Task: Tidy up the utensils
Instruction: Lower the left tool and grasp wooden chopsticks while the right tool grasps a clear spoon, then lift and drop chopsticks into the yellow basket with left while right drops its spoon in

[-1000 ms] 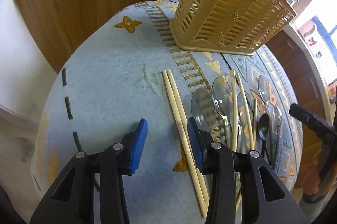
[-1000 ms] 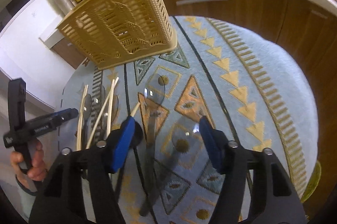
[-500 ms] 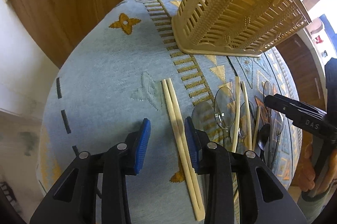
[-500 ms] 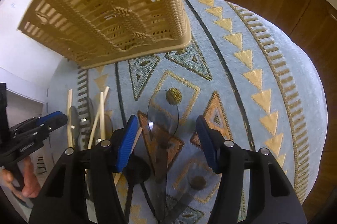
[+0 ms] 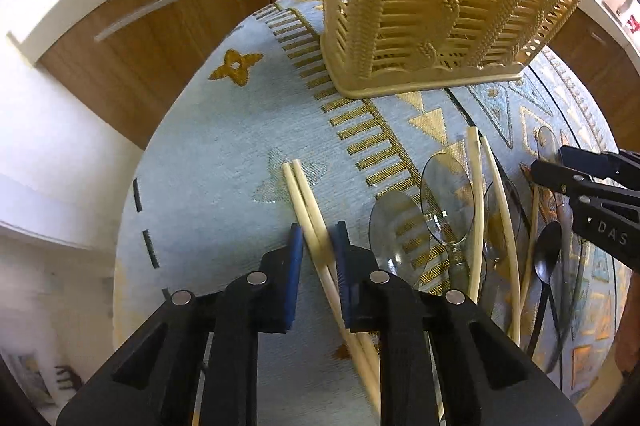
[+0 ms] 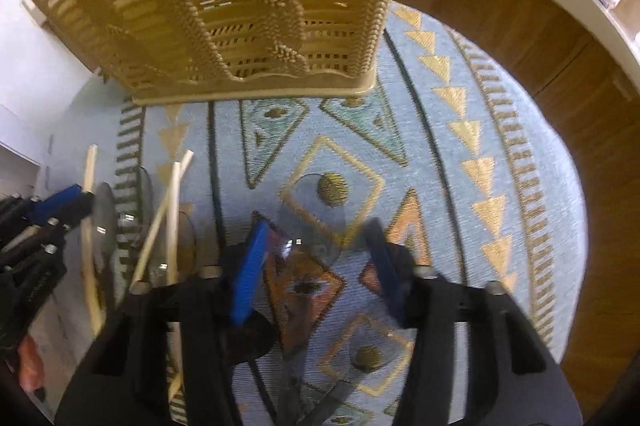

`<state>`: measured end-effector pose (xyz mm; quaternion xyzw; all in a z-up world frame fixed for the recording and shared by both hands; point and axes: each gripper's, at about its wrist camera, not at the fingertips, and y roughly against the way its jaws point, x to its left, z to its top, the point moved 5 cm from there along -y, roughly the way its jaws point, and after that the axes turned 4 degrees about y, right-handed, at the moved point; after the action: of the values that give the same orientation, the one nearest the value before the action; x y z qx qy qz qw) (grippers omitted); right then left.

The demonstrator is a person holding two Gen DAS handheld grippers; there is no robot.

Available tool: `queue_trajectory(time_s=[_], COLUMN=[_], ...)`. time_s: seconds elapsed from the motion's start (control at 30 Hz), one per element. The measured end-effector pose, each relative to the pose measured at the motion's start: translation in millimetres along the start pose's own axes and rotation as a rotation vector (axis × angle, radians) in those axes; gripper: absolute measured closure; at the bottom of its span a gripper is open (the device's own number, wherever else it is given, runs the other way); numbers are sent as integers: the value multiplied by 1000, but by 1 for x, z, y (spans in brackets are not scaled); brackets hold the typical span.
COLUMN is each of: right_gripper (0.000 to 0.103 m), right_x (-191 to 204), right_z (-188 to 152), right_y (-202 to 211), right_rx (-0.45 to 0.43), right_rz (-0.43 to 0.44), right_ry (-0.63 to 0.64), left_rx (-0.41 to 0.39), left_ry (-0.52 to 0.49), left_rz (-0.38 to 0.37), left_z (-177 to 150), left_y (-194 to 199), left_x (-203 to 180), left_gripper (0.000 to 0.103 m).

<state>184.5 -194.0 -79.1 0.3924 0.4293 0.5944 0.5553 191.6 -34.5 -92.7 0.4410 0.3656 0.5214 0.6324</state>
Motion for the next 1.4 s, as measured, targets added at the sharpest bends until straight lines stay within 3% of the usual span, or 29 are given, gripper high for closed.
queue_trajectory(time_s=[0.1,0.3,0.53,0.7,0.9,1.07,1.23,1.4], right_gripper=[72,72,71,72,72,72,72,72], right_x=[5,-2,8,3,14,15,5,-4], right_z=[0,1,-3,-7,-26,-54,-62,-42], right_y=[2,3,1,1,57,113,158,203], right_rx=[10,20,50,15,-209,-436,-631,-793], right_rz=[54,65,23,22,54,133,203,206], right_ry=[2,2,56,93,182,202,167,115], left_rx=[-1,14,93,66,-156,-441,-647,-868], left_ry=[17,53,-55,-67,35,83,116,127], left_rz=[-15,-72,-15,7,-142,-228,-242,-232], left_z=[-2,-1,5,12,11,2,-2,10], left_y=[4,2,2,7,62,131,177,245], left_x=[9,29,22,13,15,18,7,1], left_gripper=[92,92,86,94,94,94,94,94])
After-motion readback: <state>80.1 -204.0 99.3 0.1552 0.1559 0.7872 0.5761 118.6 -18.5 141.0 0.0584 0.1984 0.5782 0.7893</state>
